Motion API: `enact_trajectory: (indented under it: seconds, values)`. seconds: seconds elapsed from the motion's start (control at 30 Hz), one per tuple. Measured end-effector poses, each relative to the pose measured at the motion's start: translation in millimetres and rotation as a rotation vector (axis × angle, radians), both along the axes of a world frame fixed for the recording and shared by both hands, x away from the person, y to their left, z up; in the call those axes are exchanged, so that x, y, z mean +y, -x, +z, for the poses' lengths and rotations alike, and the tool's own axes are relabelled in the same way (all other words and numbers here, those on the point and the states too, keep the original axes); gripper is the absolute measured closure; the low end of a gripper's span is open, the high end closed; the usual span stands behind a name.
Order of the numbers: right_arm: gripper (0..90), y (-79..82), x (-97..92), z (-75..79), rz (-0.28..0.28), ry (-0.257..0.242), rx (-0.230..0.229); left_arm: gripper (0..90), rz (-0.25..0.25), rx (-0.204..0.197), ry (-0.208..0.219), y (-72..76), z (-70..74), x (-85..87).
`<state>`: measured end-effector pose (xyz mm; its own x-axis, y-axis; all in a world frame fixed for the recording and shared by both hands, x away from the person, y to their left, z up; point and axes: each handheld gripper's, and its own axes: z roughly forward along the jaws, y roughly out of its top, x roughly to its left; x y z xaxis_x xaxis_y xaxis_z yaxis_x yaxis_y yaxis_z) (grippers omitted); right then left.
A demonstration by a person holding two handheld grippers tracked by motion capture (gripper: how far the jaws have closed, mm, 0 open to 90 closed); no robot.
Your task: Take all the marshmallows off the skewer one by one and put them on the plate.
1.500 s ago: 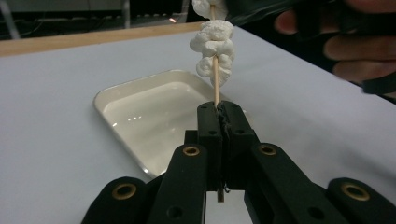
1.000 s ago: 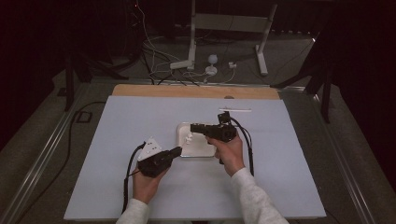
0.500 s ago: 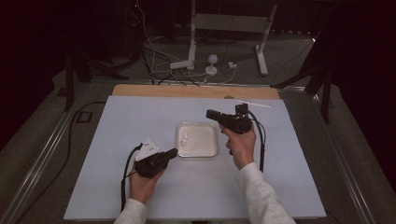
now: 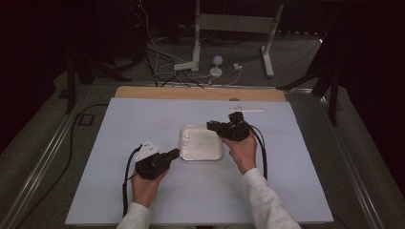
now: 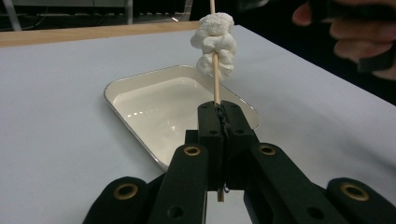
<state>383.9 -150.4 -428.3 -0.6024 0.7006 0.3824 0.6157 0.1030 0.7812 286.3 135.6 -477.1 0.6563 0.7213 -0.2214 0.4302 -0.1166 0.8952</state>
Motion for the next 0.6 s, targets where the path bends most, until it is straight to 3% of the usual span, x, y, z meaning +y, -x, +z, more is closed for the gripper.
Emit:
enact_trajectory:
  seconds: [0.07,0.2,0.23,0.27,0.3,0.33,0.37,0.43,0.6]
  values:
    - [79.1,-2.7,4.8,-10.8,-0.002,0.042,0.018,89.5,0.003,0.004,0.006,-0.3,0.1,0.6]
    - [78.7,-4.9,9.0,-20.2,0.001,0.078,0.035,89.5,0.003,0.010,0.008,-1.0,-0.7,0.6]
    - [74.4,-6.2,11.1,-25.5,-0.005,0.111,0.041,89.5,0.000,0.010,0.005,-1.1,-0.9,0.5]
    - [74.4,-6.2,11.1,-25.5,-0.005,0.111,0.041,89.5,0.000,0.011,0.005,-1.2,-1.0,0.1]
    - [50.3,-8.2,12.9,-29.7,-0.019,0.137,0.053,89.6,-0.001,0.011,0.003,-1.3,-1.1,0.0]
    - [44.1,-9.2,13.7,-31.5,-0.023,0.149,0.065,89.5,0.000,0.013,0.001,-1.4,-1.3,-0.2]
    - [44.1,-9.2,13.7,-31.5,-0.023,0.149,0.065,89.5,0.001,0.015,0.000,-1.5,-1.5,-0.2]
    - [32.7,-9.6,13.9,-33.3,-0.031,0.163,0.067,89.5,0.006,0.018,0.000,-1.7,-1.9,-0.1]
    - [21.4,-6.0,11.9,-29.3,-0.011,0.105,0.075,89.5,0.010,0.018,0.002,-2.1,-2.1,0.2]
